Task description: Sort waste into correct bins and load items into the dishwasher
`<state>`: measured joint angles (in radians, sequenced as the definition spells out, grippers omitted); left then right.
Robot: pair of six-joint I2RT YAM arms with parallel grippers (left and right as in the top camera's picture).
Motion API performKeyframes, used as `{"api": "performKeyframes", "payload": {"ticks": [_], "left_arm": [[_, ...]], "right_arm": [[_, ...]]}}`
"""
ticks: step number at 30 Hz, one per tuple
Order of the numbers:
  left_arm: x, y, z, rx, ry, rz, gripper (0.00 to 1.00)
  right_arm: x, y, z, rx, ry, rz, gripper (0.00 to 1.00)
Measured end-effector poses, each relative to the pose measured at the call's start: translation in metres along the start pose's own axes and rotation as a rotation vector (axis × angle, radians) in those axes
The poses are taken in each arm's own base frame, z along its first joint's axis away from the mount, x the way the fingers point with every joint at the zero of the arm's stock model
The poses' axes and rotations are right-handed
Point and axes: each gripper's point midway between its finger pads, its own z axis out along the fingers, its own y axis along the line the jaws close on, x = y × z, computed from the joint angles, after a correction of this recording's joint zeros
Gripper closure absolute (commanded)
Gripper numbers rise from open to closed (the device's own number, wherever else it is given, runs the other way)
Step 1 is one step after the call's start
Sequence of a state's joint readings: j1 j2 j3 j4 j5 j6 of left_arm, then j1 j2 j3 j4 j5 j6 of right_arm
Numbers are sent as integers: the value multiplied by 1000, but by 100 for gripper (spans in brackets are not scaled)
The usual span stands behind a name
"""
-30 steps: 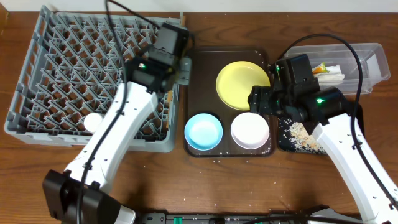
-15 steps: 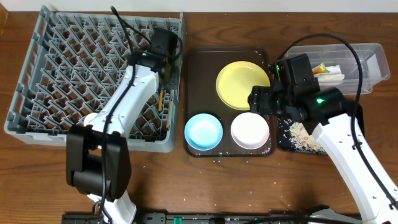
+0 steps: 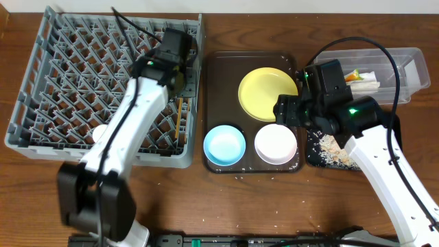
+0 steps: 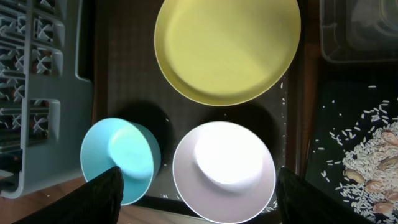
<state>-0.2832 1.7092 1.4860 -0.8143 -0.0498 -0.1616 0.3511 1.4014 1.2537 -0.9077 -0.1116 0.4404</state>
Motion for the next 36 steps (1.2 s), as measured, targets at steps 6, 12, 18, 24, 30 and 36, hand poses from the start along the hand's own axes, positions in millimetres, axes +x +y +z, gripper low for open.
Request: {"api": "performKeyframes", "payload": {"ticks": [6, 12, 18, 24, 30, 36], "left_arm": [[5, -14, -70, 148, -73, -12, 54], [28, -39, -103, 312, -33, 9, 54], [39, -81, -91, 399, 30, 85, 54], [56, -151, -53, 471, 91, 233, 54], [86, -200, -2, 484, 173, 337, 54], [110, -226, 45, 465, 223, 389, 55]], "right_arm": [[0, 0, 0, 0, 0, -43, 31], [3, -1, 0, 1, 11, -77, 36], [-3, -18, -1, 84, -17, 29, 28], [-17, -74, -10, 188, -53, 234, 25], [-16, -127, -22, 225, -36, 418, 23], [-17, -138, -27, 154, -22, 458, 17]]}}
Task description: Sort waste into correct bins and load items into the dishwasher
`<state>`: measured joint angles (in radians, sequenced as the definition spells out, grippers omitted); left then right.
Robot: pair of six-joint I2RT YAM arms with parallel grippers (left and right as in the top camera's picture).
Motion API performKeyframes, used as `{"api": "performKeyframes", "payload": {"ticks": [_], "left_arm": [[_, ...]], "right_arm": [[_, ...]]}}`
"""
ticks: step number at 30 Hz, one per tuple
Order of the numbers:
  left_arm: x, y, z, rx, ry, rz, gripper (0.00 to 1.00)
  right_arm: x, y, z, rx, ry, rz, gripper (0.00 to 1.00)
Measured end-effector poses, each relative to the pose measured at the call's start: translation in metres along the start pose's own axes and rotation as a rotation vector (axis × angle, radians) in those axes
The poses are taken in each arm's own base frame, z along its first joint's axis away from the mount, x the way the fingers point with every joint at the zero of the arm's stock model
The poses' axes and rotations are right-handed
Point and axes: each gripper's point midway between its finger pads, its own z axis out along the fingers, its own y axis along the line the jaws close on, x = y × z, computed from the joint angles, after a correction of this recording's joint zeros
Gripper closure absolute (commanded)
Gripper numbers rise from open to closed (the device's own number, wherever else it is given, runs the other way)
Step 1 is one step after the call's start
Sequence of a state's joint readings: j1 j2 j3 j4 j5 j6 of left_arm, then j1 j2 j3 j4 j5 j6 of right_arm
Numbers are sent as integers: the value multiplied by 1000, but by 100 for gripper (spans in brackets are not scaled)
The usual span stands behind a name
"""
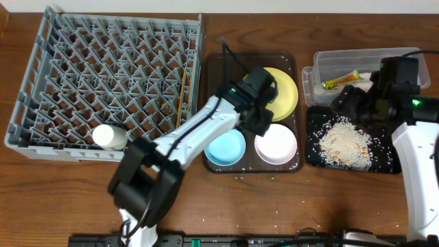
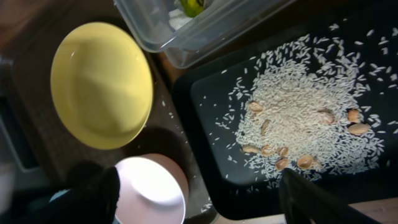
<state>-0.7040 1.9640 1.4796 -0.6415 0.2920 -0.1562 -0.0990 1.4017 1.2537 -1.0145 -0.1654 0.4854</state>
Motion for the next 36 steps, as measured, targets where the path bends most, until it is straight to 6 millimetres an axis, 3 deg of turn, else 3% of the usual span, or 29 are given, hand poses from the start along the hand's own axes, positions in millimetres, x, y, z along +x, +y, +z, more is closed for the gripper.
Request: {"api": "performKeyframes", "payload": {"ticks": [3, 9, 15, 29, 36], "left_arm": [[6, -3, 20, -9, 28, 17, 61], [22, 3, 48, -79, 89, 37, 75], [19, 7, 50, -100, 78, 38, 92], [26, 13, 60, -106, 70, 42, 93], [35, 14, 45, -122, 103, 35, 93]], "right_arm": [[4, 3, 0, -19, 21, -13, 1], [7, 5, 0, -33, 36, -21, 1], [7, 5, 0, -36, 37, -20, 1], [8, 5, 0, -36, 37, -20, 1], [8, 6, 0, -36, 38, -20, 1]]}}
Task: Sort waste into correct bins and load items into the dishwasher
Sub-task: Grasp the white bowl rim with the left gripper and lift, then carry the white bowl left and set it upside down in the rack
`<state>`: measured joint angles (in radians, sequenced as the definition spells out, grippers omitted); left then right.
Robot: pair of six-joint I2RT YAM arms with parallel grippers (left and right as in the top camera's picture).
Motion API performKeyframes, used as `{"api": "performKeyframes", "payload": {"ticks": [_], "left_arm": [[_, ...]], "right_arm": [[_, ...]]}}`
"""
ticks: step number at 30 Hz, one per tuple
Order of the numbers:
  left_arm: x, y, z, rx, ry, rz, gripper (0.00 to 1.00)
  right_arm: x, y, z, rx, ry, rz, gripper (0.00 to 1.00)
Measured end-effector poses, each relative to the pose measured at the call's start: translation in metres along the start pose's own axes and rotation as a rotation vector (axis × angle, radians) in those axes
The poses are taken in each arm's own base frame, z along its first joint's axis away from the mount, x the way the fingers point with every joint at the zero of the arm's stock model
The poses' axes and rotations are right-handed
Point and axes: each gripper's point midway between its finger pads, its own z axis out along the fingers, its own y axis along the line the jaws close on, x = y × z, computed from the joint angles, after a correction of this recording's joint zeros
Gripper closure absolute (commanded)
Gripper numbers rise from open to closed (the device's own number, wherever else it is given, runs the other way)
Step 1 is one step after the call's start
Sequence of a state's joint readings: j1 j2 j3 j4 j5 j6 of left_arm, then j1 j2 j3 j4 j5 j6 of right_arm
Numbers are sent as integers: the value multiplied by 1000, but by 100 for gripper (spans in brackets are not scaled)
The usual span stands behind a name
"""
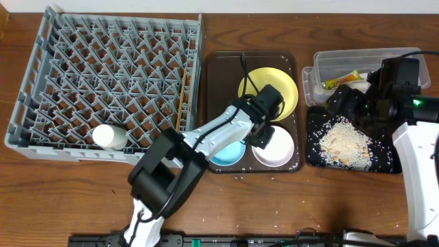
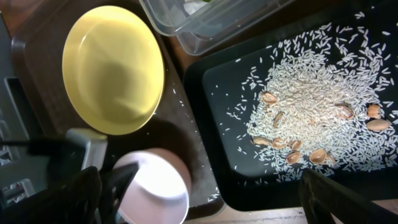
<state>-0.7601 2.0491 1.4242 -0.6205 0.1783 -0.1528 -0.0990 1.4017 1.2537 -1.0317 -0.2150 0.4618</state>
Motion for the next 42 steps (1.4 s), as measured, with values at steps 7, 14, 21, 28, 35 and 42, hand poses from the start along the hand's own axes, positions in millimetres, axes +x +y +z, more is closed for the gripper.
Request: {"api": "performKeyframes", "payload": {"ticks": [7, 14, 21, 28, 35, 42], "left_arm": [[-30, 16, -110, -86, -238, -22, 92], [-15, 109, -233, -554, -432, -152, 93], [25, 210, -297, -1064, -365, -283, 93], [54, 269, -300, -1253, -263, -391, 93], [63, 313, -273, -1360, -183, -460, 92], [55, 332, -254, -1512, -141, -453, 92]], "right_arm": [[0, 0, 0, -2, 1, 0, 1], [0, 0, 0, -2, 1, 0, 1], [0, 0, 0, -2, 1, 0, 1], [0, 0, 0, -2, 1, 0, 1], [0, 0, 0, -2, 1, 0, 1], [0, 0, 0, -2, 2, 0, 1]]}}
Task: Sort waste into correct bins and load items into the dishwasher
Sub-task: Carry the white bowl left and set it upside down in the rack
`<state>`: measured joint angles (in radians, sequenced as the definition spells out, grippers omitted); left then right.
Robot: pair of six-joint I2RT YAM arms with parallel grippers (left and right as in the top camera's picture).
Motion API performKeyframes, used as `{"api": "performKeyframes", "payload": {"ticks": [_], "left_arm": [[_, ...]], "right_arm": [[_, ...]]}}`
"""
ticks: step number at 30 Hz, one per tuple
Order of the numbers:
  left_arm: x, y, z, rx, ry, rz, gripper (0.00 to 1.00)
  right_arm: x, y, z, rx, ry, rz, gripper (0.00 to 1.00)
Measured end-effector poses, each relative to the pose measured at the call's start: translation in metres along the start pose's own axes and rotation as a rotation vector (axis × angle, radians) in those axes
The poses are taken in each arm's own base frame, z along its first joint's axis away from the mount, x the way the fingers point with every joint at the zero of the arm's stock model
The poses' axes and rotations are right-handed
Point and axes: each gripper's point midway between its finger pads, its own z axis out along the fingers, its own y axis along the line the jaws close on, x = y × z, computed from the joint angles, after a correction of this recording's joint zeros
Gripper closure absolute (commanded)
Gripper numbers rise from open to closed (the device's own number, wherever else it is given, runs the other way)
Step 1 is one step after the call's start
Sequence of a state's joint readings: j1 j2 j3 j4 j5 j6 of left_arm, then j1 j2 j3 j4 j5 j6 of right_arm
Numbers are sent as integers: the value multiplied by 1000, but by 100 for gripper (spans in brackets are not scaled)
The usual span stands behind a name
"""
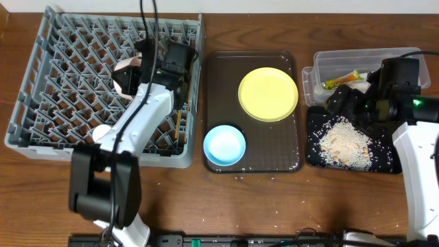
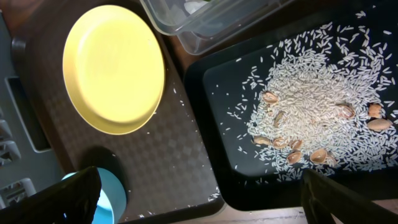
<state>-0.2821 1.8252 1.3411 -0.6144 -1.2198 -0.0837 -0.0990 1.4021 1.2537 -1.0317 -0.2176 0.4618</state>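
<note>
My left gripper [image 1: 145,67] is over the grey dish rack [image 1: 41,103], shut on the white bowl [image 1: 125,77]. The bowl is tilted on edge above the rack's tines. On the brown tray [image 1: 274,147] lie a yellow plate [image 1: 268,94] [image 2: 114,68] and a blue bowl [image 1: 224,145] [image 2: 107,198]. My right gripper [image 2: 199,205] hangs open over the gap between the brown tray and the black tray [image 2: 217,155], with nothing between its fingers. Rice and nut shells [image 2: 305,106] are spread on the black tray.
A clear bin [image 1: 405,58] with wrappers stands behind the black tray. A white cup [image 1: 101,134] lies at the rack's front. Chopsticks [image 1: 178,122] stand in the rack's right side. Rice grains are scattered on the brown tray and on the table in front.
My left gripper was at the white bowl on the brown tray. It is now over the dish rack with the bowl in it. The right arm has not moved.
At first my left gripper was over the rack's right side and my right gripper was above the bowls. Then the left was on the tray by the plate and the right over the black tray. The left then reached the white bowl, now held over the rack.
</note>
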Motion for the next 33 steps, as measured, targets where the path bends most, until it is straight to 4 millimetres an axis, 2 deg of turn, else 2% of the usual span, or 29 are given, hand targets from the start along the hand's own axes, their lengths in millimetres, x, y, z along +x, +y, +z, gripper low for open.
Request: {"api": "performKeyframes", "payload": {"ticks": [7, 14, 16, 18, 19, 20, 21, 27, 31, 33], "left_arm": [[6, -18, 7, -82, 2, 82, 93], [-2, -29, -17, -70, -59, 104, 91], [-3, -31, -23, -69, -73, 111, 85], [-4, -34, -26, -57, -79, 110, 70], [-4, -37, -28, -43, -82, 110, 53], [-4, -41, -32, -24, -88, 119, 45], [-3, -45, -34, -11, -90, 130, 41], [7, -72, -48, 137, -79, 189, 38], [13, -98, -68, 300, -75, 207, 38], [12, -104, -80, 373, -80, 197, 39]], "right_arm": [[0, 0, 0, 0, 0, 0, 1], [0, 0, 0, 1, 0, 0, 1], [0, 0, 0, 0, 0, 0, 1], [0, 0, 0, 1, 0, 0, 1], [0, 0, 0, 1, 0, 0, 1], [0, 0, 0, 0, 0, 0, 1], [0, 0, 0, 0, 0, 0, 1], [0, 0, 0, 1, 0, 0, 1], [0, 0, 0, 1, 0, 0, 1], [0, 0, 0, 0, 0, 0, 1]]}}
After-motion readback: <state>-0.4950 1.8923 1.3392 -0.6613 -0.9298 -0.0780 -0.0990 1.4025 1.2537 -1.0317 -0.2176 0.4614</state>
